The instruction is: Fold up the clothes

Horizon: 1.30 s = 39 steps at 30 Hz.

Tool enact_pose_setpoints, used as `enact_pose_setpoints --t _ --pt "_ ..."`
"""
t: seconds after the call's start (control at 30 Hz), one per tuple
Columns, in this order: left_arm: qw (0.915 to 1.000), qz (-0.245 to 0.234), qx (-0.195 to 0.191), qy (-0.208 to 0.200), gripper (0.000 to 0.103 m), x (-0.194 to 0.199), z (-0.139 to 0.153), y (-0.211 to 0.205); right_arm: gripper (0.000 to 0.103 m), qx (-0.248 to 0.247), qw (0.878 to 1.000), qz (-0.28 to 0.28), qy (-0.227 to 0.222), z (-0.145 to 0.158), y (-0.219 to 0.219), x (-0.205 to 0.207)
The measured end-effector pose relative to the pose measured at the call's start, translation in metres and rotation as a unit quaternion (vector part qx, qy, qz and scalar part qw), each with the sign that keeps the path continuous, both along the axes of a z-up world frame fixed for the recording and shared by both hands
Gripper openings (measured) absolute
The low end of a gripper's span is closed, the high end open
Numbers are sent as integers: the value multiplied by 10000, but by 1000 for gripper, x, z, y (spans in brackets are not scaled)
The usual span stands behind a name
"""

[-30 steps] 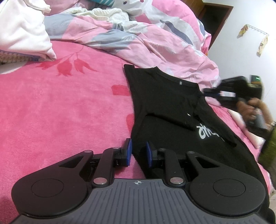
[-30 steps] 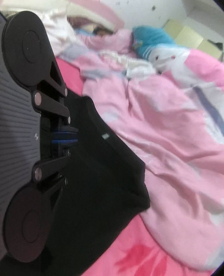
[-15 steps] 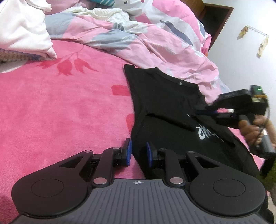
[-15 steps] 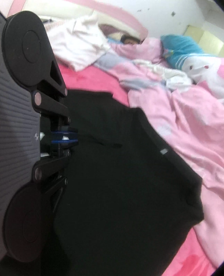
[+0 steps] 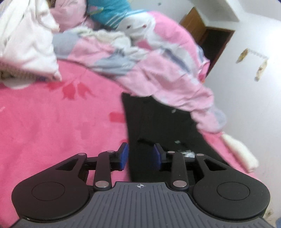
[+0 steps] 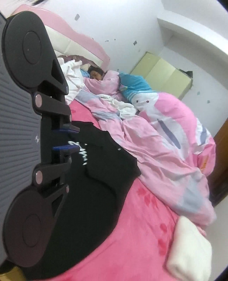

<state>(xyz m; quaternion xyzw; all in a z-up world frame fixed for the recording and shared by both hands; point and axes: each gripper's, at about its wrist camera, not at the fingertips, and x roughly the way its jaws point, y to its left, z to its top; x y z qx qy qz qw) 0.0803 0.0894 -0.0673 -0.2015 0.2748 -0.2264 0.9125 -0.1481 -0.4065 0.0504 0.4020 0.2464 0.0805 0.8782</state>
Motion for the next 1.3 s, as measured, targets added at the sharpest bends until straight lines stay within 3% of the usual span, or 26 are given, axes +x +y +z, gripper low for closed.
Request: enact_pose_setpoints --t 0.1,0.2,0.33,0.43,0.63,0.93,1.03,1.1,1.2,1.23,1.27,1.3 --pt "9999 -118 43 -64 32 -28 23 0 16 -61 9991 391 -132 -5 11 -14" --pt "9983 -517 153 203 34 -61 31 -6 16 -77 9950 1000 -31 -20 41 0" --pt "9916 -841 420 892 34 -100 15 -19 16 -69 9864 1615 290 -60 88 28" --pt "9883 -835 401 1211 34 -127 1 -19 16 44 9809 1888 474 -90 115 48" --pt "9870 -836 -120 1365 34 -164 -12 2 16 -30 9747 2127 689 -122 152 60" --pt "9849 -880 -782 1271 34 -182 -28 30 16 -865 9334 3402 744 -126 199 -10" --pt "9881 -829 -802 1019 36 -179 -26 27 16 -852 9423 3177 628 -120 191 -24" --pt "9882 -875 -750 1008 47 -172 -29 21 16 -568 9525 2933 593 -118 178 -31" --pt "9886 -898 -651 1019 45 -170 -35 14 16 -334 9657 2508 578 -117 156 -45" --pt "9888 -915 -639 988 40 -173 -34 13 16 -290 9696 2360 581 -117 149 -50" --pt "9870 -947 -710 1092 15 -175 -33 13 16 -245 9732 2211 584 -117 141 -55" --pt "9814 -1003 -948 1337 4 -176 -34 16 16 -212 9764 2072 579 -117 135 -59"
